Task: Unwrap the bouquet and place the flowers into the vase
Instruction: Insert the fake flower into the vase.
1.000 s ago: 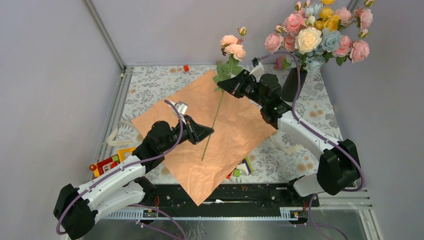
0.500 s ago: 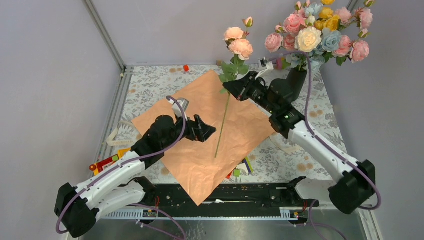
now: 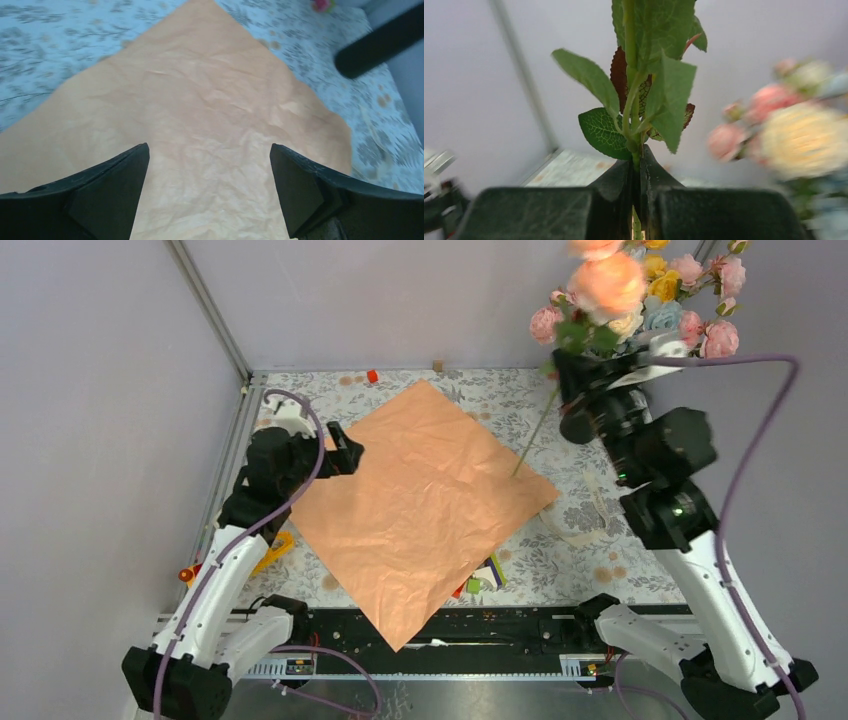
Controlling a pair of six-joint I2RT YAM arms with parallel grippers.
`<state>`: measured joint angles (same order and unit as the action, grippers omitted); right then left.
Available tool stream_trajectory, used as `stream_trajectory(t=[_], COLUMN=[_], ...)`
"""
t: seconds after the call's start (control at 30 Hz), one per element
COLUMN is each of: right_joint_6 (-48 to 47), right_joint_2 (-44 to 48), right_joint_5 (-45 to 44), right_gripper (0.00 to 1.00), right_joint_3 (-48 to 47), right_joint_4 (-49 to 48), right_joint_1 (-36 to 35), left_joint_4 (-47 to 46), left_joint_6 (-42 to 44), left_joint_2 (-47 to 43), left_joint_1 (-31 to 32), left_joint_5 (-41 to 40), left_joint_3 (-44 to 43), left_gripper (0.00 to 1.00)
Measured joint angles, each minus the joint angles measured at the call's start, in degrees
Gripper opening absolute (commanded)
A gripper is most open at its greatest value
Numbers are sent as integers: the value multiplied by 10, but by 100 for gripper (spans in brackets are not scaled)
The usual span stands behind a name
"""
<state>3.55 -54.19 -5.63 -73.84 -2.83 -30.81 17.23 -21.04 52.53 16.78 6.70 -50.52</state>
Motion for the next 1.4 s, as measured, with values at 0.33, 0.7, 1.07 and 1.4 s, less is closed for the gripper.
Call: stream_trajectory(t=[0.33, 0.7, 1.07, 1.4], right_joint_6=[-75, -207, -244, -126], right_joint_2=[-31, -163, -306, -374], right_joint_5=[-24, -25, 1, 54], right_gripper=[0, 0, 0, 0], right_joint_3=[-220, -412, -604, -577], right_joint_4=[15, -109, -104, -93], right_joint_1=[158, 163, 224, 333], left_joint_4=[37, 37, 37, 37], left_joint_6=[18, 18, 16, 16], left_joint_2=[-1, -1, -1, -1], left_joint_1=[-131, -135, -135, -135], left_joint_5=[20, 27, 38, 39], left_joint_3=[-4, 4, 5, 5], left_gripper=[99, 99, 99, 99])
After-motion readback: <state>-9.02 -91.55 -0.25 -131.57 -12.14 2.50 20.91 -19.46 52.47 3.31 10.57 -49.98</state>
